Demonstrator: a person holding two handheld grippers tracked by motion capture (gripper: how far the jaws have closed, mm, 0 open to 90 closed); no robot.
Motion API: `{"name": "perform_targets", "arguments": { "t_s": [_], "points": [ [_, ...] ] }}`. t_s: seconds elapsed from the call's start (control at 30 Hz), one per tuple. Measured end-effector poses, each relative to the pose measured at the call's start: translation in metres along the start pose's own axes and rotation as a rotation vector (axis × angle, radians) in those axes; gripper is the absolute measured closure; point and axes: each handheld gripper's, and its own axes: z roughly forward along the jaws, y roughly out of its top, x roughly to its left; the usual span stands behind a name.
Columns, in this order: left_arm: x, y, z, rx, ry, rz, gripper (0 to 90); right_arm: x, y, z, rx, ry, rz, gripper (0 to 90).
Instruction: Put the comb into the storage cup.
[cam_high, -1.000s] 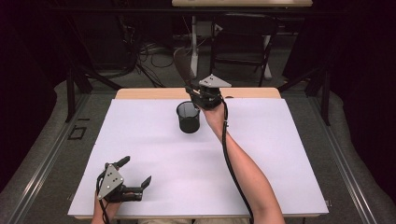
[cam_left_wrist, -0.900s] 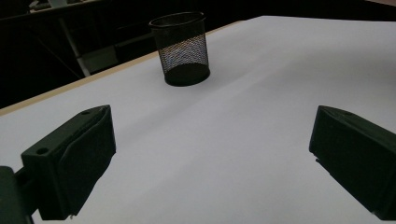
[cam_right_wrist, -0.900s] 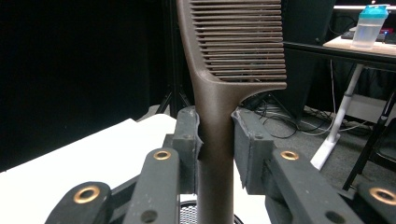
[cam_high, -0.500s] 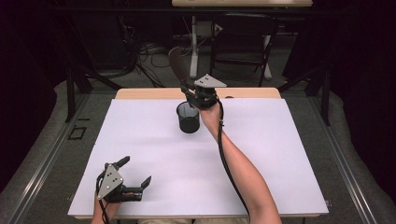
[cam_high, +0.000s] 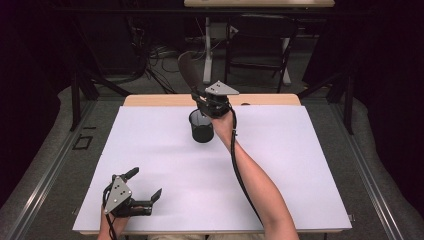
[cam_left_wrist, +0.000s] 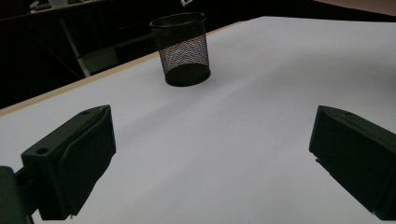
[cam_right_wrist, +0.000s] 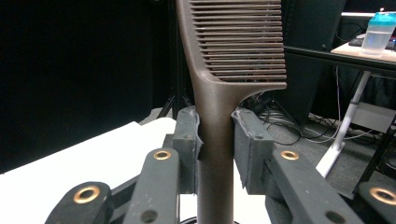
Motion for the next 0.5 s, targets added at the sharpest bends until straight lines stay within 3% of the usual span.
{"name": "perform_targets", "arguments": {
  "t_s": [0.5],
  "points": [
    [0.0, 0.0, 0.0, -0.001, -0.001, 0.001, 0.5, 0.002, -0.012, 0.008, 0.027, 0.008, 0.006, 72.2]
  ]
}}
